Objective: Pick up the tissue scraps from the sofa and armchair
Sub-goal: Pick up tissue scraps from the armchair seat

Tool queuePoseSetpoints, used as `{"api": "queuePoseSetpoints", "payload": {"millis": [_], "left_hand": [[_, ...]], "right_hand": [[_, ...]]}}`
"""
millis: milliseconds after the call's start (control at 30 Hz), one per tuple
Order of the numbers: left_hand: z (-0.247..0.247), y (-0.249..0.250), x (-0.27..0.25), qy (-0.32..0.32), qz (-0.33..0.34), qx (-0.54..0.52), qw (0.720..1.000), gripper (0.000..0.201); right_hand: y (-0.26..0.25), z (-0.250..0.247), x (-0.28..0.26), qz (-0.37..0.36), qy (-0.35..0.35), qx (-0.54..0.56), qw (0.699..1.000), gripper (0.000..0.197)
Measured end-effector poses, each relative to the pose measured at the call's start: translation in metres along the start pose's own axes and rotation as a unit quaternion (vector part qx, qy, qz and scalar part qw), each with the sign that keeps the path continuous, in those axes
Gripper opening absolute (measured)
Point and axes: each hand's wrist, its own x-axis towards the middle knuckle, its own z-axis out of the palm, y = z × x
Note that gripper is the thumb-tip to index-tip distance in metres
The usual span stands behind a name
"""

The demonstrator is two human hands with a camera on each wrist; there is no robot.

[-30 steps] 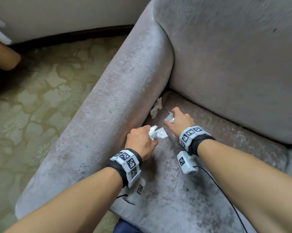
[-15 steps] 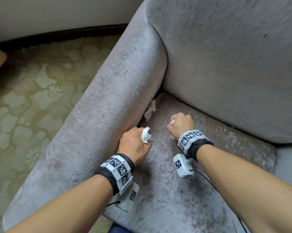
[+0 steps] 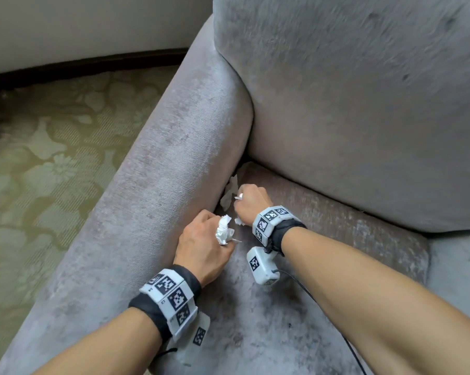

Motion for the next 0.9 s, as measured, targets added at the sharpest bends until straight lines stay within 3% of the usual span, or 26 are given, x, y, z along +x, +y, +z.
{"api": "queuePoseSetpoints", "payload": {"millis": [133,300,400,567,733,900], "left_hand": [[0.000,-0.006,0.000,-0.014,0.017,-0.002,1.000,0.016],[0.001,-0.009,0.002,-0.023,0.028,-0.006,0.999,0.015],[0.002,-0.011,0.003,-0.015,0.035,-0.002,0.999,0.011],[0.002,-0.010,0.005,-0.024,0.031,0.008,0.999,0.019],[0.002,0.015,0.006,-0.038,-0.001,0.047,0.998,0.030],[0.027,0.079,-0.009,-0.072,0.040,0.060,0.995,0.026]], "right_hand": [[-0.014,0.011,0.005,0.001,0.027,0.029,0.999,0.034],[-0.020,0.015,0.017,0.005,-0.021,-0.050,0.998,0.054],[-0.016,0.019,0.024,0.014,-0.048,-0.094,0.994,0.043],[-0.006,0.018,0.017,0.000,-0.029,-0.089,0.996,0.032],[0.025,-0.039,-0.023,-0.010,0.016,0.027,0.999,0.024],[0.095,-0.116,-0.082,0.008,0.100,0.028,0.995,0.035]]}}
